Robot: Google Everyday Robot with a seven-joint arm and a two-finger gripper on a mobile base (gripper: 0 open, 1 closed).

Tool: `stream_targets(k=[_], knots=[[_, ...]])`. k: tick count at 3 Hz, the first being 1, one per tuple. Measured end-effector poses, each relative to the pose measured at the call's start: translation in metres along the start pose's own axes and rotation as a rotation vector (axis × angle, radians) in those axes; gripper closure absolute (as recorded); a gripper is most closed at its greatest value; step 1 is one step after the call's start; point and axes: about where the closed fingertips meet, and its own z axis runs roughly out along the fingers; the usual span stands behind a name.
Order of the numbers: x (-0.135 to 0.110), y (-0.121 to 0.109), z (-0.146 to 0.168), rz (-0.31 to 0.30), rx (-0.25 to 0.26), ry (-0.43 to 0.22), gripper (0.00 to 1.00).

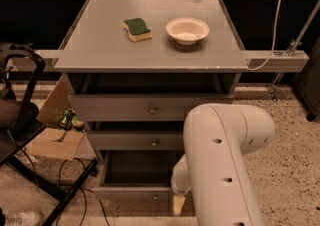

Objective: Open bottom drawer

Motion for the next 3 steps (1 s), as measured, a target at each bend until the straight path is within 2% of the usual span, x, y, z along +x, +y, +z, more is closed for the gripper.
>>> stream_targets(k=[1, 2, 3], knots=[[0.004, -0.014, 0.000, -0.014, 0.019, 0.014, 0.00], [0.020, -0.021, 0.029, 0.005, -0.021, 0.060, 0.00], [0.046, -0.012, 0.066, 0.044, -0.081, 0.111, 0.00]])
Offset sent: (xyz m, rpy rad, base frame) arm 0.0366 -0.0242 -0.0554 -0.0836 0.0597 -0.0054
